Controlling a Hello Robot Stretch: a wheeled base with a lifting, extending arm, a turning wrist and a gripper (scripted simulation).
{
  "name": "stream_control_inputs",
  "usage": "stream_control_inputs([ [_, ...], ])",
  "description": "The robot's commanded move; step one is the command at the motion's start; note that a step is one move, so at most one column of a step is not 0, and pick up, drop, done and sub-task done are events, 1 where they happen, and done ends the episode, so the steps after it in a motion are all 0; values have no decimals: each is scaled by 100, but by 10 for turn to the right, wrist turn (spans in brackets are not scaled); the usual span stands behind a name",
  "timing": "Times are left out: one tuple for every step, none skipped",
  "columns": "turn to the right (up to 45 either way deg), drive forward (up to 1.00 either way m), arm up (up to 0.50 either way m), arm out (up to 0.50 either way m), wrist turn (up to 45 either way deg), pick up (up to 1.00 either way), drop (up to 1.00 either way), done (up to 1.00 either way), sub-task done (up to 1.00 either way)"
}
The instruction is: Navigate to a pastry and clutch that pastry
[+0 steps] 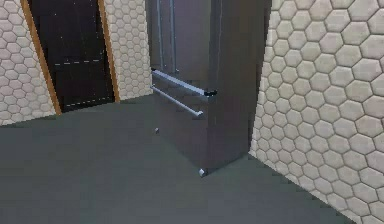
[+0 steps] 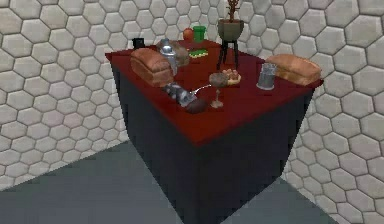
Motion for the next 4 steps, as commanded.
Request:
stream_control_inputs([
  [0,0,38,0,0,0,0,0,0],
  [0,0,0,46,0,0,0,0,0],
  [0,0,0,0,450,0,0,0,0],
  [0,0,0,0,450,0,0,0,0],
])
